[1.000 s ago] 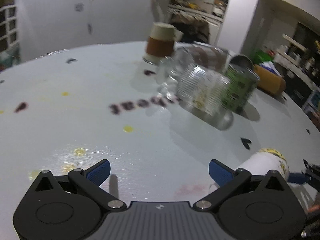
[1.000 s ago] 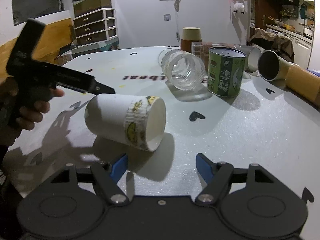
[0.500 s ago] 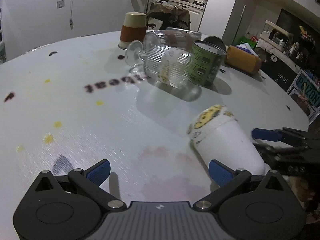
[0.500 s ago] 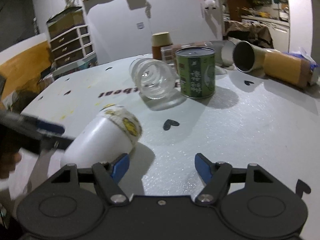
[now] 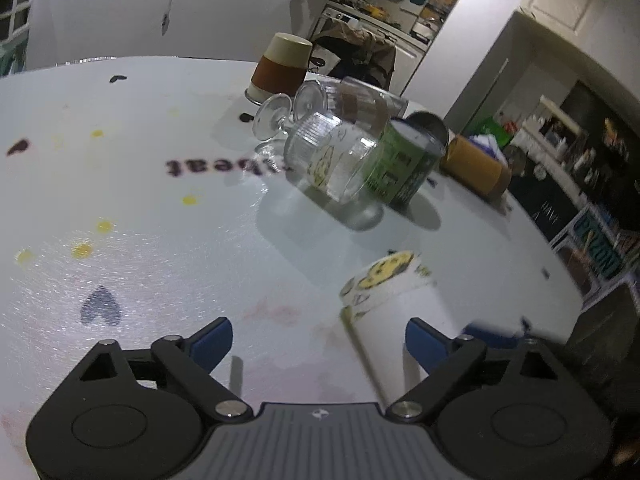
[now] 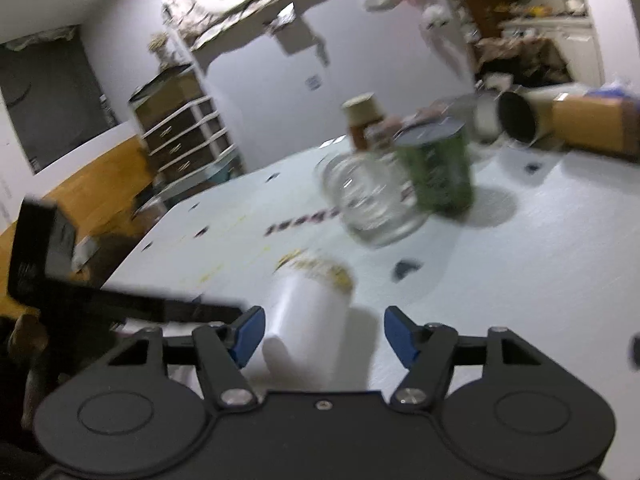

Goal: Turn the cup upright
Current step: 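Close the left tool on the cup's base while the right tool holds it, then open the right tool and withdraw while the left tool holds the cup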

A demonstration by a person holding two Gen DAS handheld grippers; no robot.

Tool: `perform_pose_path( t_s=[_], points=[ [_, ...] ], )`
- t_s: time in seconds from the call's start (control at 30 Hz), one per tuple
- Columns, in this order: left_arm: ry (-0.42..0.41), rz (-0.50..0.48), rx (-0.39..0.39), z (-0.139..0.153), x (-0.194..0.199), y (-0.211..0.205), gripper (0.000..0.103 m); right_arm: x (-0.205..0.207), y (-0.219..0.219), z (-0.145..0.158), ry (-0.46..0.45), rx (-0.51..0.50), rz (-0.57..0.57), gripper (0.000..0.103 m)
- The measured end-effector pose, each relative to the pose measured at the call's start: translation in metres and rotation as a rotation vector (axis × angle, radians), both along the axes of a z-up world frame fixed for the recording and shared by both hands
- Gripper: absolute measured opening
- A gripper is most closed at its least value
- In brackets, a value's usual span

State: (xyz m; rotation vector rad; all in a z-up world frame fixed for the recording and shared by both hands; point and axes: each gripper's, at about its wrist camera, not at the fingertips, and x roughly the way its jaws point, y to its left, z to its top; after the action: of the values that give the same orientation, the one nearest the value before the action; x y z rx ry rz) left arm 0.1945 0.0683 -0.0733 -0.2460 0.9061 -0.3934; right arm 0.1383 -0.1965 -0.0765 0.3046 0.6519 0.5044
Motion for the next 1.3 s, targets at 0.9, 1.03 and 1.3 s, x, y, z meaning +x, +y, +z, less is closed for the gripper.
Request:
perform_pose_path(
  t_s=[0.9,1.03,1.3],
  points=[
    [0.306,0.281,-0.354,-0.025,0.03,-0.017,0.078,0.0,0.011,-0.018,0.087,0.091,0.085,0.059],
    [0.308,0.303,-0.373,-0.03,0.031,-0.016,0.072,-0.001,0.013,-0.016,0.081,0.08,0.087,0.059],
    [0.184,0.246,-0.294,-0.016,0.024,-0.021,0.064,-0.002,0.012,-0.016,0.081,0.076,0.093,0.059]
  ],
)
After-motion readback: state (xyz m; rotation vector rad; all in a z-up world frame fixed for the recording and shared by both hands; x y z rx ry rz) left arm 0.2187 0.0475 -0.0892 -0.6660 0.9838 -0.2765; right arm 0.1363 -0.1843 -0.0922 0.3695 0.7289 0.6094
